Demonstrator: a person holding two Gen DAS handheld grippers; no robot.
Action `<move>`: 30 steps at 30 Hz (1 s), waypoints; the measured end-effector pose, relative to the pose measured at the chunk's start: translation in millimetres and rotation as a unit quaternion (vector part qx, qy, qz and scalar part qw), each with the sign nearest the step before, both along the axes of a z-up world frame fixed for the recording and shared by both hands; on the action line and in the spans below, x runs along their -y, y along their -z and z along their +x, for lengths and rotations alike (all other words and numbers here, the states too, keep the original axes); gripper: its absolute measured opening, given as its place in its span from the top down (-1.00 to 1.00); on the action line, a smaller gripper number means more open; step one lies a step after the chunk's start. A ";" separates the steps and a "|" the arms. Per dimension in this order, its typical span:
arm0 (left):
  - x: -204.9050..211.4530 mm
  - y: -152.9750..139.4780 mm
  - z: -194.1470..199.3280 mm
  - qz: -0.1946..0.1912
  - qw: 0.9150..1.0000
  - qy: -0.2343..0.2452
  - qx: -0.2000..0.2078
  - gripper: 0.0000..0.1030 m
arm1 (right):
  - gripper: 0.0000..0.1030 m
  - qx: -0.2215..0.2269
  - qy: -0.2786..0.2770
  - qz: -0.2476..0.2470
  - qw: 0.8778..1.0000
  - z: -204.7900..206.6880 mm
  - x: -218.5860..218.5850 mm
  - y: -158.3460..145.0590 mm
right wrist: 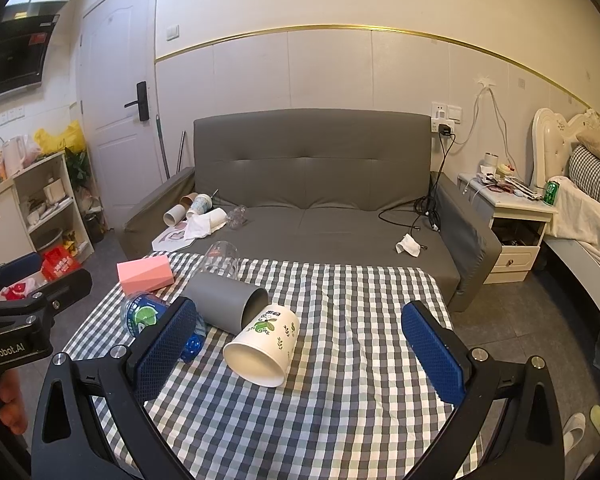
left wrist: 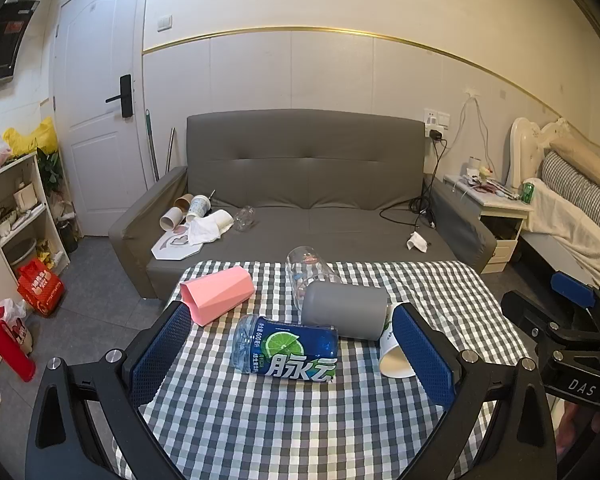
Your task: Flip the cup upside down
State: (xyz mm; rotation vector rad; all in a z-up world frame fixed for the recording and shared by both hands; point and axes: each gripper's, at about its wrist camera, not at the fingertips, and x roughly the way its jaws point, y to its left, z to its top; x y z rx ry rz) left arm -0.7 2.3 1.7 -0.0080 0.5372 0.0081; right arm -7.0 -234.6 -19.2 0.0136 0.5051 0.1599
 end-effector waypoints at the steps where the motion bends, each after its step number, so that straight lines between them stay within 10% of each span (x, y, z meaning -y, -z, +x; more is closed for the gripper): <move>1: -0.6 0.1 0.0 0.000 1.000 0.000 0.000 -1.00 | -1.00 0.000 0.001 0.000 1.000 -0.1 -0.1 0.0; 30: -2.3 0.7 0.8 0.001 1.000 0.000 -0.001 -1.00 | -1.00 -0.003 -0.003 -0.003 1.000 1.0 -4.5 8.3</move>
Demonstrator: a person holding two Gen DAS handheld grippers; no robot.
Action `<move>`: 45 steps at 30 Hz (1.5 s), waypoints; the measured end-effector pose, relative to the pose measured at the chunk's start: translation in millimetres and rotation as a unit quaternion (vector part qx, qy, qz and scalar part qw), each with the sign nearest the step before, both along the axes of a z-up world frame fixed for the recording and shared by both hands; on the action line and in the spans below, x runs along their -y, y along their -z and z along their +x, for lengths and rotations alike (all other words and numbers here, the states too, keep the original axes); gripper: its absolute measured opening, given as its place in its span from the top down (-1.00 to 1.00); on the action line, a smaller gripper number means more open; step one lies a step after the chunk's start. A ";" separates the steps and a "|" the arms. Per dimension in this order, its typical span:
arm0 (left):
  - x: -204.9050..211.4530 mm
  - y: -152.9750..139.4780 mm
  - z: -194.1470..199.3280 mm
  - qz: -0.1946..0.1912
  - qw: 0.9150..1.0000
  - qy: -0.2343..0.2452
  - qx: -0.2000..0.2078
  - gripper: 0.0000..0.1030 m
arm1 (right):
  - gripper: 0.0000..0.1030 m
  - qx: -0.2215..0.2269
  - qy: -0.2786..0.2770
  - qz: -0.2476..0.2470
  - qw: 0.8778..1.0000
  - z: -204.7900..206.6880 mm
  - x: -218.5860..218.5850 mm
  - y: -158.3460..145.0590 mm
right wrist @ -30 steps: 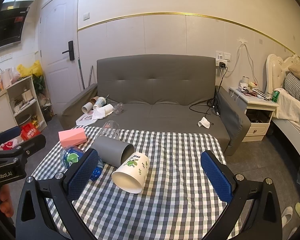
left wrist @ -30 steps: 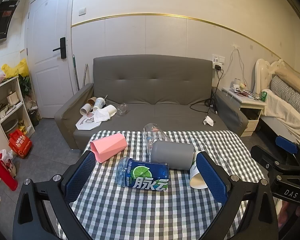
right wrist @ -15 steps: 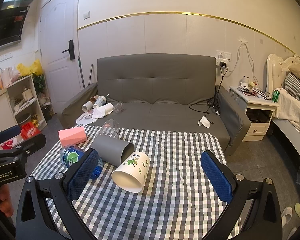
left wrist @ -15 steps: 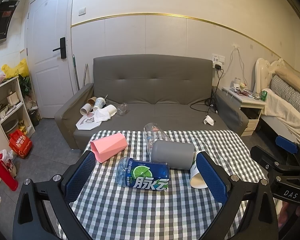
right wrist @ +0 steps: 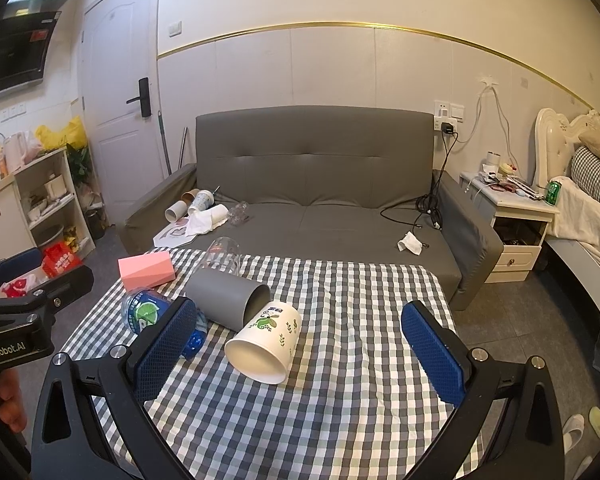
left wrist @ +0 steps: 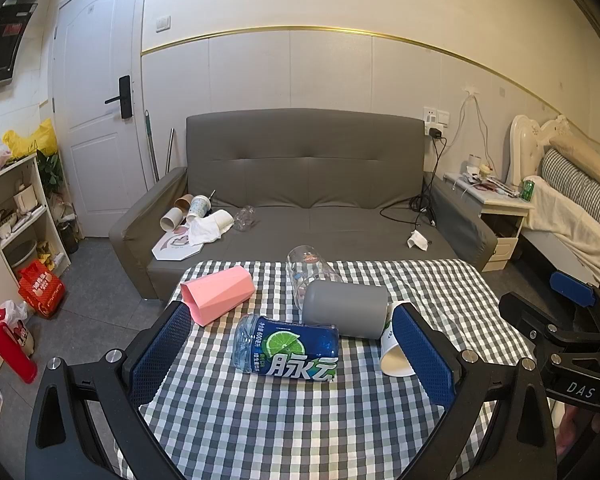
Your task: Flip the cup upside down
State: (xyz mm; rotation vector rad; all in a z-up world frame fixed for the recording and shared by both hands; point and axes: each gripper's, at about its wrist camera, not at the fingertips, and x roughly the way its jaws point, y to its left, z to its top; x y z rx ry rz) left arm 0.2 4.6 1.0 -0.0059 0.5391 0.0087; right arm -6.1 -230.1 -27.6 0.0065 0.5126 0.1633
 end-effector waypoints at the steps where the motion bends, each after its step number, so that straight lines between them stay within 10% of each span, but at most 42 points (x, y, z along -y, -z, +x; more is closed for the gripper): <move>1: 0.9 0.1 -0.1 0.000 1.000 0.000 0.000 -1.00 | -1.00 0.000 0.000 0.000 1.000 0.1 -0.1 0.0; 17: -3.4 2.9 0.4 0.000 1.000 -0.004 0.006 -1.00 | -1.00 0.000 -0.011 -0.009 1.000 0.9 -4.7 -1.1; 28: -23.4 10.0 15.4 0.006 0.999 -0.045 -0.011 -1.00 | -1.00 -0.029 -0.128 -0.061 0.990 36.4 -15.7 0.3; 45: -51.4 43.7 69.0 -0.002 0.993 -0.092 -0.074 -1.00 | -1.00 -0.144 -0.372 -0.271 0.876 156.6 -125.2 69.7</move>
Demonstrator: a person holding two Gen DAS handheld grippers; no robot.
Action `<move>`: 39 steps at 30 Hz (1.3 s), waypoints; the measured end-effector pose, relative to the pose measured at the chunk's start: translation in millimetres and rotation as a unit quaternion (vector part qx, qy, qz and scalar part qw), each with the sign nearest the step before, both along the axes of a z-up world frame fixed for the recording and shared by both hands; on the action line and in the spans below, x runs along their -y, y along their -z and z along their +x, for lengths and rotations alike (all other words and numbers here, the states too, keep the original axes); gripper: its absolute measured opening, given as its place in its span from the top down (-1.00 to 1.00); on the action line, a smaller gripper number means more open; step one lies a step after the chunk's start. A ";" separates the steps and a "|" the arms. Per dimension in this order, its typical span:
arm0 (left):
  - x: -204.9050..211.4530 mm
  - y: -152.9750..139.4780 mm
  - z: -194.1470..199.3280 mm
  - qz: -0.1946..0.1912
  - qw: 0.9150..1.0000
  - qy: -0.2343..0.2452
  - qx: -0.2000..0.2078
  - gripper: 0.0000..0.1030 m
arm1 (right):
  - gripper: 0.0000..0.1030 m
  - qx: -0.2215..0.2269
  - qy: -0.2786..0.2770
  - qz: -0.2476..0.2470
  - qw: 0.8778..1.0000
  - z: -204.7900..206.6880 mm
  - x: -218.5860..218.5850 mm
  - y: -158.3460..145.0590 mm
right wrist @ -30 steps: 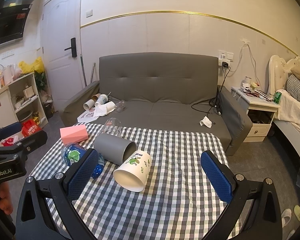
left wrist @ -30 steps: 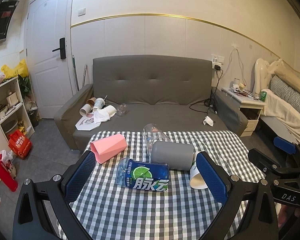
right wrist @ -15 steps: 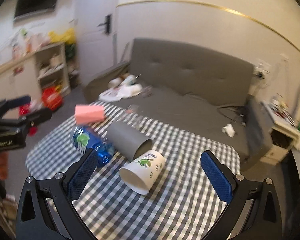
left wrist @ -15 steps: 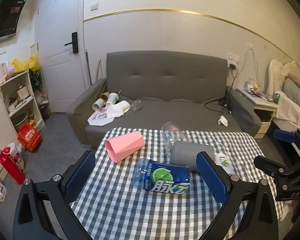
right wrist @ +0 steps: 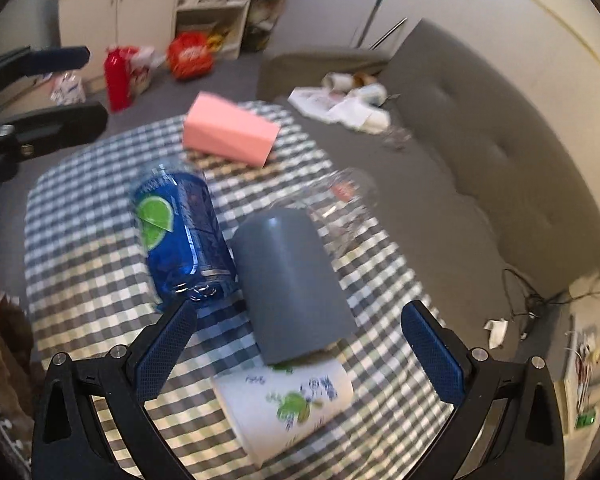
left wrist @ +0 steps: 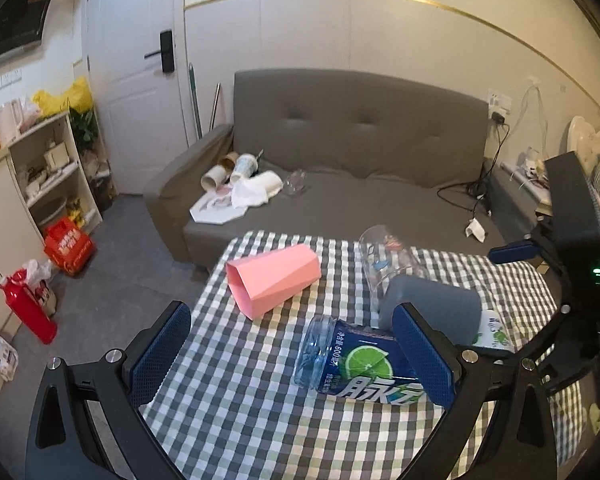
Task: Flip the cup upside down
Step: 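Move the right gripper down over the gray cup lying on its side, then close the right gripper around the gray cup and lift it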
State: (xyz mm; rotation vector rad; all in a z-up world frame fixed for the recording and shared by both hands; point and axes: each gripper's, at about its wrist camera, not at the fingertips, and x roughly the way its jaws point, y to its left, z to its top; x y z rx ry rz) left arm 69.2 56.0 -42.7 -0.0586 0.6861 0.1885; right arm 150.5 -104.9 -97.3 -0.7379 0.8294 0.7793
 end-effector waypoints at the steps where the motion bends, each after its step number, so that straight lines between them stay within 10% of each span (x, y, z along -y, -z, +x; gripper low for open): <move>1: -1.2 3.0 2.8 -0.002 1.000 -0.002 -0.005 -1.00 | -1.00 -0.009 -0.006 -0.010 1.000 5.2 -4.1 5.5; 21: -9.0 34.1 34.7 -0.029 0.997 -0.014 -0.076 -1.00 | -0.43 -0.057 -0.058 -0.106 0.991 47.6 -38.8 61.9; 39: -3.0 15.2 17.5 0.000 0.998 -0.027 -0.052 -1.00 | -0.41 0.005 0.001 -0.052 0.999 -2.7 -8.4 -27.0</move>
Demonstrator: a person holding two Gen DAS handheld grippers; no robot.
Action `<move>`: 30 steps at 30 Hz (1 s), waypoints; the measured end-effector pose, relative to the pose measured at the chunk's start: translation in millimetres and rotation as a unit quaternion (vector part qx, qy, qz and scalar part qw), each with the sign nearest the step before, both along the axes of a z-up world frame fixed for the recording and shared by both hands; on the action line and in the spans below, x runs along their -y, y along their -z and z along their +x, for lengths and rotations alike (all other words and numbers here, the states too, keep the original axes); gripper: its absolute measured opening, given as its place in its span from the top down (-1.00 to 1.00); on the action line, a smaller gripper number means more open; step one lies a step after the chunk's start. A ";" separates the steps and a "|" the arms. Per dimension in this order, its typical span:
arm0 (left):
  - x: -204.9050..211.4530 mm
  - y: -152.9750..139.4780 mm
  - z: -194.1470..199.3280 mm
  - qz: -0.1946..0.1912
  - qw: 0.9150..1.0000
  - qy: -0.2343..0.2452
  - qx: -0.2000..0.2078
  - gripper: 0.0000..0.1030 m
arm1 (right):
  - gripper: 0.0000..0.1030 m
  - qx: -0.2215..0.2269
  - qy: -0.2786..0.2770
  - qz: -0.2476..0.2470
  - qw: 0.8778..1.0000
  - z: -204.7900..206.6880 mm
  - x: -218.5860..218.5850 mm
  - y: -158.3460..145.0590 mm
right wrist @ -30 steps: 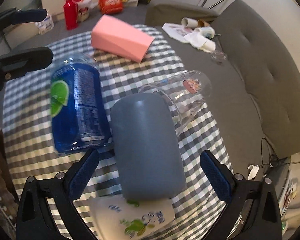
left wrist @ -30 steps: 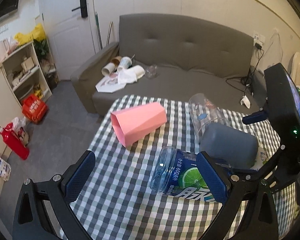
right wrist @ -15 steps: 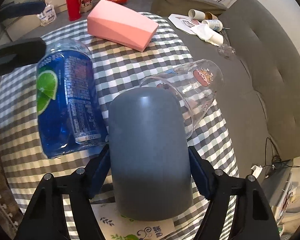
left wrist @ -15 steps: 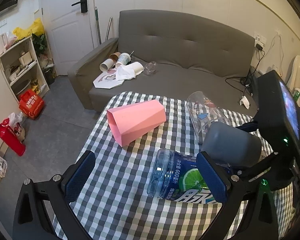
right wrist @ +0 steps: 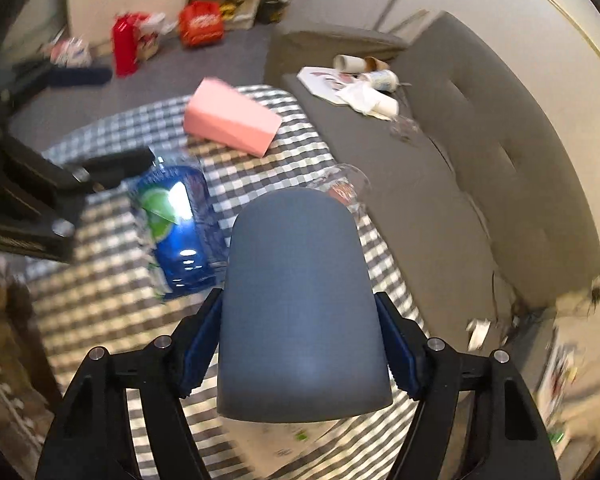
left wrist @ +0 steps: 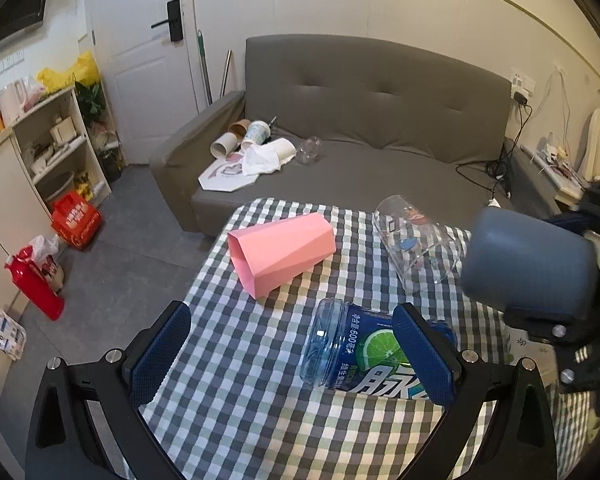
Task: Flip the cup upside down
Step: 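Close the right gripper around the gray cup and lift it, then close the left gripper on the gray cup while the right gripper releases it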
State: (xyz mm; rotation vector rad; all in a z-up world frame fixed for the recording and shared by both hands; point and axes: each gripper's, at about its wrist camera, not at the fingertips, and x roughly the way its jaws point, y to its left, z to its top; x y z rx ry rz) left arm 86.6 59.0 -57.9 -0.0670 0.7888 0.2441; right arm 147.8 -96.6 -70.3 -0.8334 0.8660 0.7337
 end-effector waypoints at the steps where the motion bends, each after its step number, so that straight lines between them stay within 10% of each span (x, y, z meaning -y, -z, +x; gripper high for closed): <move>1: 0.3 -1.1 -1.8 0.003 1.000 0.000 0.002 -1.00 | -0.41 0.004 0.011 0.008 1.000 -6.2 2.7 -4.1; 8: -5.1 -11.0 -15.9 0.000 1.000 -0.005 0.015 -1.00 | -0.41 -0.013 0.159 0.095 0.983 -70.8 24.6 -0.4; 19: -9.6 -9.9 -29.2 -0.005 1.000 -0.002 0.005 -1.00 | -0.39 -0.063 0.377 0.190 0.904 -103.1 27.3 55.0; 30: -7.3 -8.1 -32.4 0.000 1.000 -0.004 0.000 -1.00 | -0.39 -0.069 0.376 0.163 0.909 -117.3 25.7 76.5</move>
